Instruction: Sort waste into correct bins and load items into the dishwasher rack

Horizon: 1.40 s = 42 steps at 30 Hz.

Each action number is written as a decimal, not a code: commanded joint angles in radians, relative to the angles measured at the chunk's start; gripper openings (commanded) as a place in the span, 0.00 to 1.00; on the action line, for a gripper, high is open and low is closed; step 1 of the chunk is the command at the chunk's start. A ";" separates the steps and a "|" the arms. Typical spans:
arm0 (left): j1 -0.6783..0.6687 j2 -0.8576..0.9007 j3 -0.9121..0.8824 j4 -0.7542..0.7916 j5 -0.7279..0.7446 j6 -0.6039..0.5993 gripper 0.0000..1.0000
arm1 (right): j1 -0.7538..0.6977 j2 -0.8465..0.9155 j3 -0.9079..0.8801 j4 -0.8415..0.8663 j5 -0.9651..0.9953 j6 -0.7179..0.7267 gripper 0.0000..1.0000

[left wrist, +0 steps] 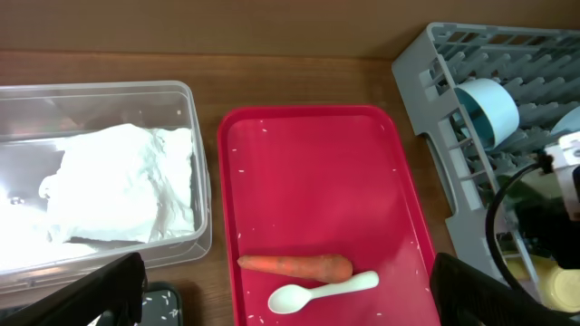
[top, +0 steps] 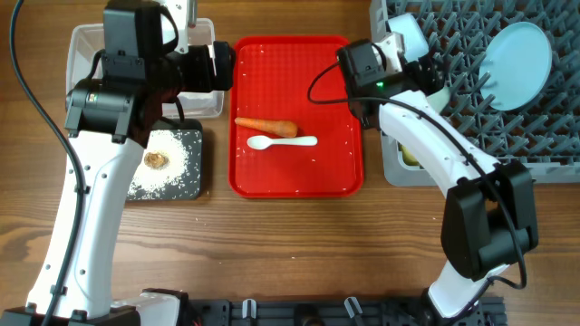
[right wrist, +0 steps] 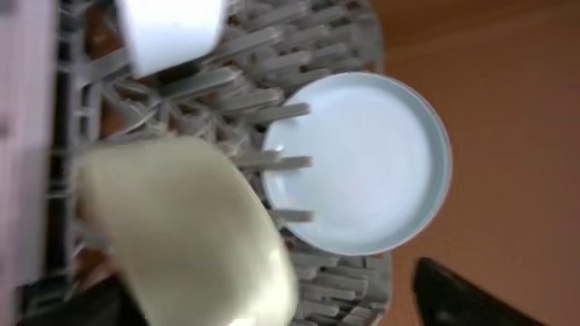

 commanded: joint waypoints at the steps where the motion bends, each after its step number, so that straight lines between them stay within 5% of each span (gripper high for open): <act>1: 0.005 0.002 0.001 0.002 -0.002 -0.006 1.00 | 0.005 0.008 -0.001 -0.052 -0.131 0.040 0.98; 10: 0.005 0.002 0.001 0.002 -0.002 -0.006 1.00 | 0.011 -0.129 0.131 -0.013 -0.192 0.018 1.00; 17: 0.005 0.002 0.001 0.002 -0.002 -0.006 1.00 | 0.013 -0.272 0.150 0.053 -1.187 0.044 1.00; 20: 0.005 0.002 0.001 0.002 -0.002 -0.006 1.00 | 0.015 -0.225 0.125 0.084 -1.449 0.128 1.00; 25: 0.005 0.002 0.001 0.002 -0.002 -0.006 1.00 | 0.027 -0.032 0.114 0.084 -1.469 0.276 1.00; 31: 0.005 0.002 0.001 0.002 -0.002 -0.006 1.00 | 0.032 0.148 0.114 0.183 -1.557 0.276 0.93; 34: 0.005 0.002 0.001 0.002 -0.002 -0.006 1.00 | 0.039 0.185 0.114 0.182 -1.571 0.329 0.92; 37: 0.005 0.002 0.001 0.003 -0.002 -0.006 1.00 | 0.039 0.185 0.114 0.071 -1.564 0.354 0.80; 42: 0.005 0.002 0.001 0.002 -0.002 -0.006 1.00 | 0.079 0.197 0.114 -0.001 -1.433 0.440 0.78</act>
